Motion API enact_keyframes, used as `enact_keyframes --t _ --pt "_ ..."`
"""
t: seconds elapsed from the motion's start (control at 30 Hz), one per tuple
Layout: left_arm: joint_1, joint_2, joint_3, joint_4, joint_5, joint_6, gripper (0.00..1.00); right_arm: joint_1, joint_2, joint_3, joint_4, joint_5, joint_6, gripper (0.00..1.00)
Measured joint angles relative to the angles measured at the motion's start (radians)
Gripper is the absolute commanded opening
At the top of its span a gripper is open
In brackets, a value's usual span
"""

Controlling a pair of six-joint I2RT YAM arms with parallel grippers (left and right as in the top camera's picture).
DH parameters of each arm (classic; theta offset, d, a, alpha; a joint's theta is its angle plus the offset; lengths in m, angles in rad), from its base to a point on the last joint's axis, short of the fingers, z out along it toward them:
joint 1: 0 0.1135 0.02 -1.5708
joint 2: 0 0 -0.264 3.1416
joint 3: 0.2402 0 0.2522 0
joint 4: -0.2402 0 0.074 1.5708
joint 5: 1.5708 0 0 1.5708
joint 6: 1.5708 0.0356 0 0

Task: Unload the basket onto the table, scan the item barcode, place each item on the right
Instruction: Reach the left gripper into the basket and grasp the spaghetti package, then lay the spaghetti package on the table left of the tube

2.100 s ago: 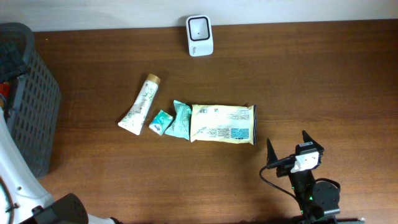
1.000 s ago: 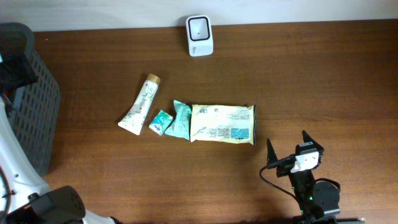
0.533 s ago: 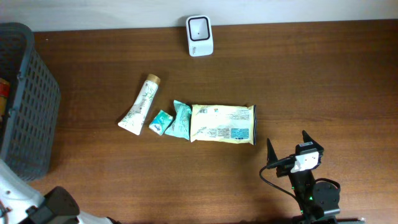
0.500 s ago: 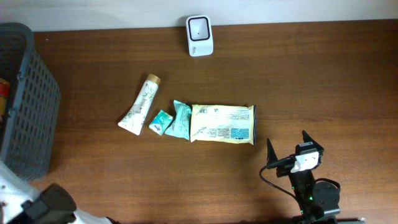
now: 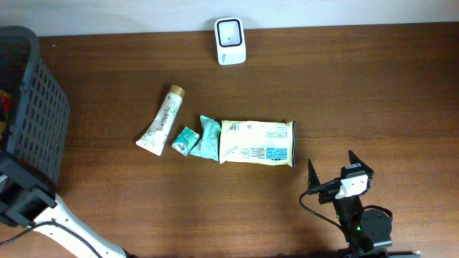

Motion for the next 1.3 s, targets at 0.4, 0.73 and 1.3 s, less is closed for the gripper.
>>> enact_keyframes --t 0.4,0.73,1.3 --pt "0.023 0.109 0.030 -0.091 0.040 0.018 0.00 0.000 0.000 0.000 0.000 0.000 0.000 0.99" --pt "-0.311 -0.444 0.275 -0.080 0.076 -0.225 0.00 0.000 0.000 0.000 0.000 0.000 0.000 0.99" --pt "-0.829 -0.306 -0.508 -0.317 0.087 -0.607 0.07 0.000 0.001 0.000 0.000 0.000 0.000 0.99"
